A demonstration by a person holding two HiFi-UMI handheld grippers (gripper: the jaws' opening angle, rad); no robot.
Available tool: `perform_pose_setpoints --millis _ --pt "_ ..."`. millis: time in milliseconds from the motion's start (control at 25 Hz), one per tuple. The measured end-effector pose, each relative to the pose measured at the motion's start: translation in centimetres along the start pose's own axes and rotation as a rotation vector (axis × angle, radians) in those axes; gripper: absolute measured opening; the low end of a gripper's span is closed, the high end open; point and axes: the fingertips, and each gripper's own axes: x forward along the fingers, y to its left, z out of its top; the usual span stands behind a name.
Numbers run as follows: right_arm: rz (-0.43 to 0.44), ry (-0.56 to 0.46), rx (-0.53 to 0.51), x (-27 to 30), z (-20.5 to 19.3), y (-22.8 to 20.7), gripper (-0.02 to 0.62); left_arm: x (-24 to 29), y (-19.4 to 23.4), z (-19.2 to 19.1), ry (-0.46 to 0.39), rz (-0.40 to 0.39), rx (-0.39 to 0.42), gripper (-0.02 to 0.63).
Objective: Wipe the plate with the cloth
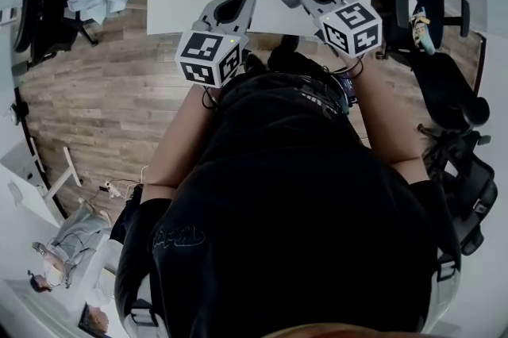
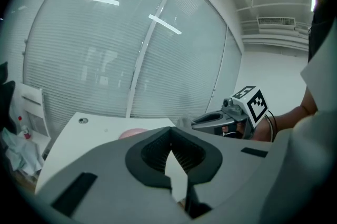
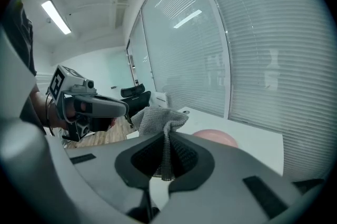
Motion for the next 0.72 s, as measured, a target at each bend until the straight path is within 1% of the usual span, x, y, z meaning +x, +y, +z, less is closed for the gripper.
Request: perform_pose_setpoints --millis 120,320,520,720 --pt "-0.005 -0.010 0.011 -1.0 -0.7 2.0 0.035 -1.6 -0.8 -0.9 -0.002 -0.022 -0.007 0.014" --pt "0.006 -0.021 0.010 -2.7 -1.6 4.5 0.035 -3.5 -2.1 -1.6 -0.007 -0.032 -0.011 0.014" --pt "0.022 -0.030 -0.001 -4.0 -1.9 5.0 0.034 -3.2 -3.3 -1.4 -0.019 -0.026 -0.016 0.014" --pt "0.033 -0.037 -0.014 -6.1 -2.4 4.9 0.035 -2.4 -5.6 -1.3 -0.023 -0.022 -0.012 0.014"
